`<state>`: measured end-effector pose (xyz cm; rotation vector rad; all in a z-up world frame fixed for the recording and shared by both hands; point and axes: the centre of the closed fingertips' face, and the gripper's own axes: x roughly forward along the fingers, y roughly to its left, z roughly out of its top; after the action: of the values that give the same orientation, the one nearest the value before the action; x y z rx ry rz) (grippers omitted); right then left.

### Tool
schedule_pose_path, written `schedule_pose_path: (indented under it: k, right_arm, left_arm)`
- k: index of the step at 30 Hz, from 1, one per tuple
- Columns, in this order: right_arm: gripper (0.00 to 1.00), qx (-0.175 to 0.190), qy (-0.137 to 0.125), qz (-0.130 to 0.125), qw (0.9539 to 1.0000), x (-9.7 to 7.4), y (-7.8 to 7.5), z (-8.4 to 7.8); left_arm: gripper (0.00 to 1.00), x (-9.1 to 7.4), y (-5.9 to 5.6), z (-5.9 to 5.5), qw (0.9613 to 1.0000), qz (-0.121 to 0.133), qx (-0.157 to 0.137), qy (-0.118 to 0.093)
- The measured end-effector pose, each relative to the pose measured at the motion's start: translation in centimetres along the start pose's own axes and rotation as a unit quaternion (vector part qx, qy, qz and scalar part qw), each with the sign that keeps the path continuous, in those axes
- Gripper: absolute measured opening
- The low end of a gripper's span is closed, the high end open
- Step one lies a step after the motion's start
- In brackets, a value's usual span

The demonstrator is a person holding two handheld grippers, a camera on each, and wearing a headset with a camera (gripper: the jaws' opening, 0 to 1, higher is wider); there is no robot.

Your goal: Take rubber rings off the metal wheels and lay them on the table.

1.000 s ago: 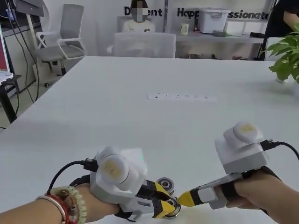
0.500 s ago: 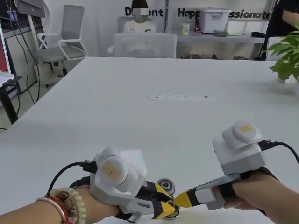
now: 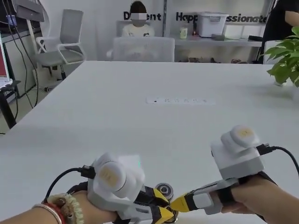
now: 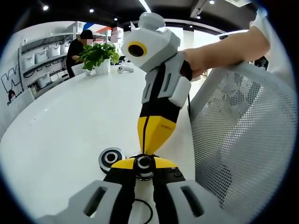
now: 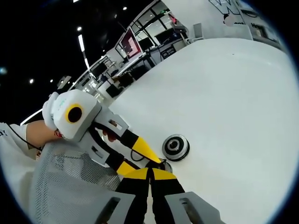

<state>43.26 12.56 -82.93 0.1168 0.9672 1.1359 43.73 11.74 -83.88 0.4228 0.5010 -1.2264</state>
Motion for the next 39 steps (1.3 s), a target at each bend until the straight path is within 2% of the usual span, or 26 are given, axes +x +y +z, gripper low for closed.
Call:
schedule_pose_path:
  k: [2, 7, 12, 18, 34, 39]
  right_arm:
    - [0.00, 0.002, -0.002, 0.002, 1.0000, 0.0, 0.1, 0.0]
    - [0.00, 0.033, -0.009, 0.010, 0.9994, -0.2, -0.3, 0.1]
    - [0.00, 0.031, -0.009, 0.004, 0.9995, -0.1, -0.4, 0.2]
    - [0.00, 0.041, -0.014, 0.000, 0.9991, -0.3, -0.7, 0.2]
    - [0.00, 0.048, -0.017, -0.008, 0.9987, -0.4, -1.2, 0.3]
    - [0.00, 0.054, -0.022, -0.002, 0.9983, -0.5, -1.1, 0.4]
  left_arm:
    - [0.08, 0.0, 0.0, 0.0, 1.0000, 0.000, 0.000, 0.000]
    - [0.08, -0.1, 0.0, 0.0, 1.0000, -0.002, 0.002, 0.002]
    - [0.08, 0.0, 0.1, 0.1, 0.9999, 0.002, -0.013, 0.008]
    - [0.08, -0.2, 0.2, -0.1, 0.9998, 0.004, -0.009, 0.019]
    - [0.08, -0.4, 0.2, -0.3, 0.9998, 0.005, -0.005, 0.021]
    - [0.07, -0.5, 0.2, -0.4, 0.9997, 0.005, -0.007, 0.022]
